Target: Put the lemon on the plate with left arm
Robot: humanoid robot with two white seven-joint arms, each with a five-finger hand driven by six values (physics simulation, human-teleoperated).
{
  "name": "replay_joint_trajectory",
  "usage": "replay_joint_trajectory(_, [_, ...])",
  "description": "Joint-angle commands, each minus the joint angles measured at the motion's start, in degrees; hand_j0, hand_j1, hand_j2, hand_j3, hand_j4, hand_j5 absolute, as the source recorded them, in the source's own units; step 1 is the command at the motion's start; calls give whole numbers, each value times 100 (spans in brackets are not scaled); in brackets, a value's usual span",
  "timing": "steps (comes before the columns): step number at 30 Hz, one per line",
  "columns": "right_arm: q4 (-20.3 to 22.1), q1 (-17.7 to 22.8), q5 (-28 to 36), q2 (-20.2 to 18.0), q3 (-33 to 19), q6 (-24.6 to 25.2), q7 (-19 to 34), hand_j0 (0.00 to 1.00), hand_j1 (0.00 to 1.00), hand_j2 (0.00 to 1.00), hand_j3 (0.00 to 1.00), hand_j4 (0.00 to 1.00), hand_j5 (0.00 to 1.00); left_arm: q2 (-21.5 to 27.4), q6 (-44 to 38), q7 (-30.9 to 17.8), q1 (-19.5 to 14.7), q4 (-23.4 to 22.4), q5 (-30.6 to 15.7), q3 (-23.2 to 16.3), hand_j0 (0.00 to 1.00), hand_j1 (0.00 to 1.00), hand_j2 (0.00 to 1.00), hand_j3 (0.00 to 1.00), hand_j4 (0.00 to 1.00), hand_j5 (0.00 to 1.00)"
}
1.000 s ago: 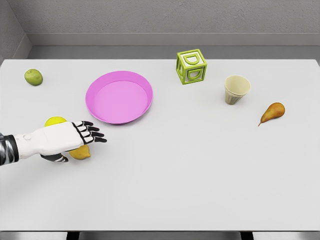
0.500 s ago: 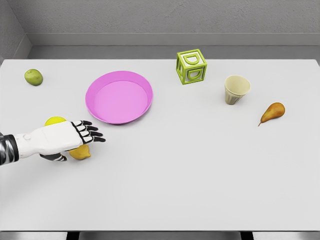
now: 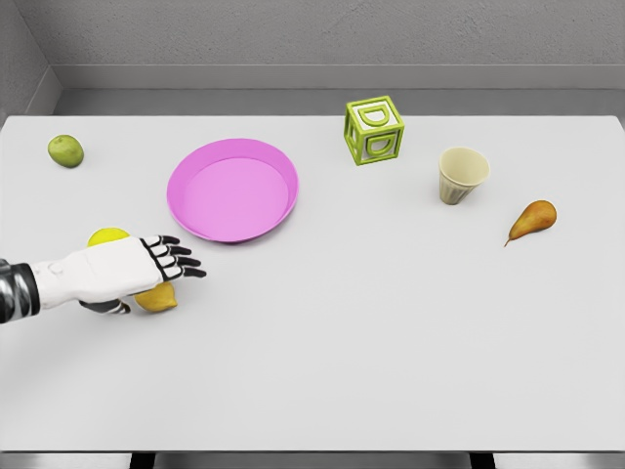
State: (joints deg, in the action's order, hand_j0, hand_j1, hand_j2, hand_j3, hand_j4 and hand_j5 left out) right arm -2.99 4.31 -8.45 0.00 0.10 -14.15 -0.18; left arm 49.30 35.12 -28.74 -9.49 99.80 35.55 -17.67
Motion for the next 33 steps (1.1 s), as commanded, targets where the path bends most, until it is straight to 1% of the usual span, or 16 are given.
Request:
replay_joint_trajectory(1, [0,0,1,0,-1,0,1,100,100,100,100,100,100,0,-12,9,-9,-5,-22,-8,100,100,100,100,100,100])
replay_joint_trajectory(6, [0,0,1,0,-1,0,1,100,100,100,100,100,100,-9,-12,0,9,-5,39,-26,100,100,100,100,100,100])
replay_joint_trajectory(9, [0,0,1,0,-1,0,1,100,100,100,100,100,100,-9,-12,0,18,-5,57,-35,91,91,91,91,91,91])
replay_joint_trajectory(10, [0,0,1,0,-1,0,1,100,100,100,100,100,100,0,-12,0,18,-5,48,-26,84,84,84,84,84,84])
replay_joint_trajectory(12, [0,9,1,0,-1,0,1,100,100,100,100,100,100,0,-12,9,26,-5,48,-26,79,79,79,79,79,79])
replay_joint_trajectory(22, [0,0,1,0,-1,0,1,100,100,100,100,100,100,9,-12,0,44,-5,57,1,72,72,72,72,72,72])
replay_joint_trajectory(23, [0,0,1,0,-1,0,1,100,100,100,100,100,100,9,-12,0,44,-5,48,-8,68,68,68,68,68,68])
replay_joint_trajectory(27, [0,0,1,0,-1,0,1,100,100,100,100,100,100,9,-12,0,88,-14,66,-8,64,64,64,64,64,64])
replay_joint_trajectory(33, [0,0,1,0,-1,0,1,100,100,100,100,100,100,0,-12,0,88,-14,92,-43,63,63,63,63,63,63])
